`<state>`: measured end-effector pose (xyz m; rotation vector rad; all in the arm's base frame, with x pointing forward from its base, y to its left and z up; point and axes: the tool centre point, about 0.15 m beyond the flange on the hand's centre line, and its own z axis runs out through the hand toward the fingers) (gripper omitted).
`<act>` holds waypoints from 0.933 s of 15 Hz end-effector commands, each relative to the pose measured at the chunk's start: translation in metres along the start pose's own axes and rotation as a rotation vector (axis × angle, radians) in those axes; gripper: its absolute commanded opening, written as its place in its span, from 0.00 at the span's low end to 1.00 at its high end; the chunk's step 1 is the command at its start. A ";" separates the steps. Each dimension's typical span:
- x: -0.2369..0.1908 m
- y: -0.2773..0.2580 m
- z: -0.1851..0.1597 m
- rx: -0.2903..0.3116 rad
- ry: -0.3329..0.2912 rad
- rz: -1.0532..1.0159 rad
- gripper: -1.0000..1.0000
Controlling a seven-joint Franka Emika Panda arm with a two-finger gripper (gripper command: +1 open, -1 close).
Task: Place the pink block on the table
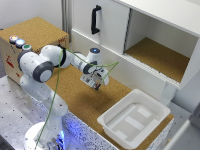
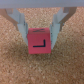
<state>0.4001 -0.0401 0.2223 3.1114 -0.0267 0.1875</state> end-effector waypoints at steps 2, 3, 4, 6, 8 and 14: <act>-0.009 0.009 -0.079 0.019 0.057 0.008 1.00; -0.011 0.009 -0.094 0.015 0.071 0.003 1.00; -0.010 0.009 -0.110 0.005 0.092 -0.010 1.00; 0.000 0.009 -0.135 0.032 0.103 -0.017 1.00; 0.010 0.002 -0.159 0.065 0.123 -0.057 1.00; 0.043 -0.053 -0.239 0.098 0.202 -0.250 1.00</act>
